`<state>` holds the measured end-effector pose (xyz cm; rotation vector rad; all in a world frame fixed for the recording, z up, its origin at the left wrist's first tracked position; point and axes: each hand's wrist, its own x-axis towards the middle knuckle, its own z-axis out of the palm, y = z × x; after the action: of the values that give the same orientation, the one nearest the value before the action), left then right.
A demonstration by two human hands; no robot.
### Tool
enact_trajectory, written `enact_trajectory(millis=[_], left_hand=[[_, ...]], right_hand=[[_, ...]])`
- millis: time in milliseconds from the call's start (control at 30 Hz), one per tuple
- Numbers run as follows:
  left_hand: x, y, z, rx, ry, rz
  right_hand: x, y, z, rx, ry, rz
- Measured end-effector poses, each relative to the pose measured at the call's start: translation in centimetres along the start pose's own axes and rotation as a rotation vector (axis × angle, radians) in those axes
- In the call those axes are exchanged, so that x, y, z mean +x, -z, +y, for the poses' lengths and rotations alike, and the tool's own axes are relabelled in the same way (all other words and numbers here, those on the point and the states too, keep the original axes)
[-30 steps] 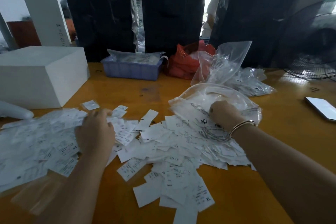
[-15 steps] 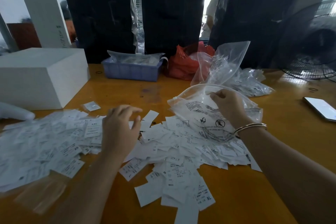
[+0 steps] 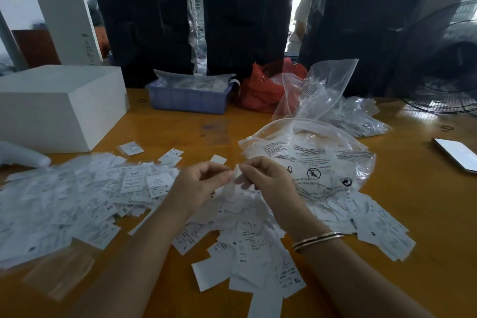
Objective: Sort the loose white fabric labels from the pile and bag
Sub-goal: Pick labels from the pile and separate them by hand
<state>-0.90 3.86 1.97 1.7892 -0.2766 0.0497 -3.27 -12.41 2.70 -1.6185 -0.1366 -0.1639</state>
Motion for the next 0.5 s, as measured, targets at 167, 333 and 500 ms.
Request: enact_trajectory(millis=[167,333,500], left_hand=[[-0.1,0.6,0.5,-0.301,0.135,-0.010],[-0.2,0.4,0.4,-0.156,0.168,-0.066],[0.5,0.9,-0.2,-0.464,0.198,0.243]], right_hand=[[0.2,-1.4,0.7,0.013,-0.023,0.093],[0.5,-1.5,0.9,0.080,-0.018,0.248],[0.1,-2.1,1.5,-0.186,0.048,0.159]])
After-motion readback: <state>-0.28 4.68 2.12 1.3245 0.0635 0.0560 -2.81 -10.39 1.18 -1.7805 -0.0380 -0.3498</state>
